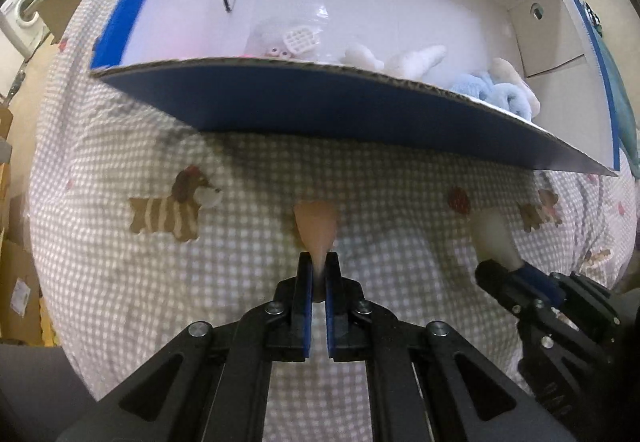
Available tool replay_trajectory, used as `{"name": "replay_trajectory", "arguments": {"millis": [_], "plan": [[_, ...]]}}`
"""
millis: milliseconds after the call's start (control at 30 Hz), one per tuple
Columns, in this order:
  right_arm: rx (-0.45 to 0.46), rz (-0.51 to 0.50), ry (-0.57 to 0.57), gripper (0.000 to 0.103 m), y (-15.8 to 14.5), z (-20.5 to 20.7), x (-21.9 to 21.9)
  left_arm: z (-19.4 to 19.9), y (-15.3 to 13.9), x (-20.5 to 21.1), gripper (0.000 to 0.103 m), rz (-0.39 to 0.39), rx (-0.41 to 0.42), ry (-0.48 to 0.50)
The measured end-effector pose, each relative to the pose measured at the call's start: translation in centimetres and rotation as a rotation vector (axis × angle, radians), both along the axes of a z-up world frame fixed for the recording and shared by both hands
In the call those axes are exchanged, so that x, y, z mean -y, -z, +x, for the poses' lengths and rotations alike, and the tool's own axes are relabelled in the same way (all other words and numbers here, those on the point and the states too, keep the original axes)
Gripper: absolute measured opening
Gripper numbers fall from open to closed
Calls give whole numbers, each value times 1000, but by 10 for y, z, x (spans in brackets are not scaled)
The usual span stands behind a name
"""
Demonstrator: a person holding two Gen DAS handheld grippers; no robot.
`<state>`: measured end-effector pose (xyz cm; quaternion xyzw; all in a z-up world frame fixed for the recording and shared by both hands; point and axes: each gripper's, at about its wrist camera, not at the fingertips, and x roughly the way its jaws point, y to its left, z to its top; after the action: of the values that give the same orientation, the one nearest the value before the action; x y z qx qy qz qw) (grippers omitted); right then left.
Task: Organize soft objects
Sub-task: 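Grasp the beige cup with the right tool while the left tool grasps the tan cylinder, then carry the tan cylinder and beige cup over the box with both tools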
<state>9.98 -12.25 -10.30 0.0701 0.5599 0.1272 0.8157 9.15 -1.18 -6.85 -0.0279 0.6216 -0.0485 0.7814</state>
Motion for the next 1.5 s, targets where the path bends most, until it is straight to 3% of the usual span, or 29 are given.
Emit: {"name": "replay_trajectory", "arguments": {"millis": [200, 533, 800, 1000, 1200, 1500], "plan": [[35, -6, -8, 18, -17, -11, 2, -28, -24, -14, 5, 6, 31, 1], [136, -39, -52, 18, -58, -20, -1, -66, -91, -44, 5, 13, 144, -23], [216, -40, -76, 18, -87, -9, 2, -26, -127, -39, 5, 28, 243, -6], [241, -44, -66, 18, -96, 19, 8, 19, -117, -15, 5, 39, 249, 12], [245, -58, -51, 18, -96, 52, 15, 52, -99, -6, 5, 35, 187, 21], [162, -29, 10, 18, -58, 92, 34, 87, -60, 9, 5, 67, 138, 33]]}}
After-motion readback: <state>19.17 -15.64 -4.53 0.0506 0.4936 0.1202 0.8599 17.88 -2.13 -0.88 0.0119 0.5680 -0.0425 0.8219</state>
